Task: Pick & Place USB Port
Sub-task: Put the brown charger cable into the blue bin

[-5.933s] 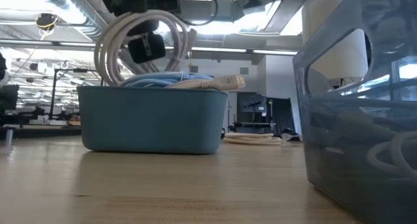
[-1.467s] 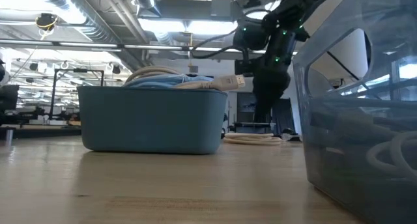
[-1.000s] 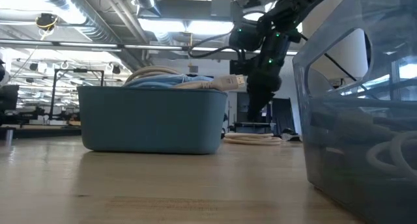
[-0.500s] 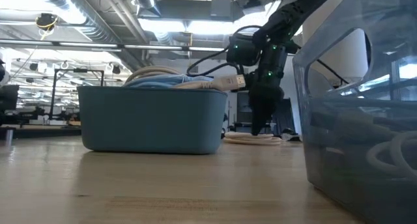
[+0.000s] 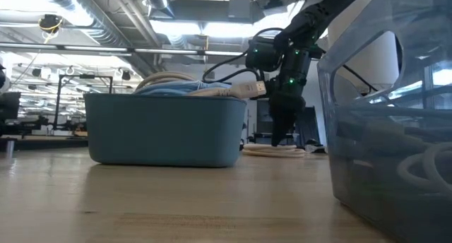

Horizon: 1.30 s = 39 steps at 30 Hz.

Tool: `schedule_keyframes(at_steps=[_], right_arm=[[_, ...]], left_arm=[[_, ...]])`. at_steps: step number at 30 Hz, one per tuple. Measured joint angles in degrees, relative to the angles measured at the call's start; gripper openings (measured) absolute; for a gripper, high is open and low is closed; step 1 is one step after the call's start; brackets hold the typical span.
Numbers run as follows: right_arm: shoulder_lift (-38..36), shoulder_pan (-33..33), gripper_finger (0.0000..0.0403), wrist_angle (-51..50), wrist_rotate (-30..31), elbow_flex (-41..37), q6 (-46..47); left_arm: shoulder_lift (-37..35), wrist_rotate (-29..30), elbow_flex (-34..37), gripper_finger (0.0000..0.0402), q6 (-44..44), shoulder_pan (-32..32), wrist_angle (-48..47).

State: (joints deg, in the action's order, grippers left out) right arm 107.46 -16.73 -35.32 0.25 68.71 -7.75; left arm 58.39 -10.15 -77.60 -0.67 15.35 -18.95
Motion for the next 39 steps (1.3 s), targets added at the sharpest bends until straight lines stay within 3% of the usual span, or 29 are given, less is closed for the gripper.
schedule_keyframes(at_steps=[2,6,17,22,29,34,39], right_arm=[[0.0,0.0,0.0013,0.0,0.0,0.0,0.0],[0.0,0.0,0.0005,0.2,0.1,0.0,0.3],[-0.4,0.0,0.0022,0.2,-1.4,0.0,1.4],[-1.8,0.0,0.0074,-1.4,-1.4,0.0,1.5],[-3.5,1.0,0.0205,-13.4,-2.0,3.4,6.9],[-3.5,3.1,0.0270,-25.1,-4.4,8.8,13.2],[-3.5,6.4,0.0294,-30.1,-6.4,14.5,14.6]], left_arm=[[0.0,0.0,0.0,0.0143,0.2,0.0,-0.7],[0.0,0.0,0.0,0.0143,1.5,0.0,-1.5],[0.0,-1.0,0.0,0.0143,2.5,0.0,-3.2],[0.0,-1.4,0.0,0.0143,3.6,0.0,-6.4],[0.6,-1.2,0.3,0.0143,2.5,0.0,-9.4],[4.6,4.0,0.4,0.0143,0.2,0.5,-25.8],[12.2,4.8,0.5,0.0143,-3.6,2.2,-38.7]])
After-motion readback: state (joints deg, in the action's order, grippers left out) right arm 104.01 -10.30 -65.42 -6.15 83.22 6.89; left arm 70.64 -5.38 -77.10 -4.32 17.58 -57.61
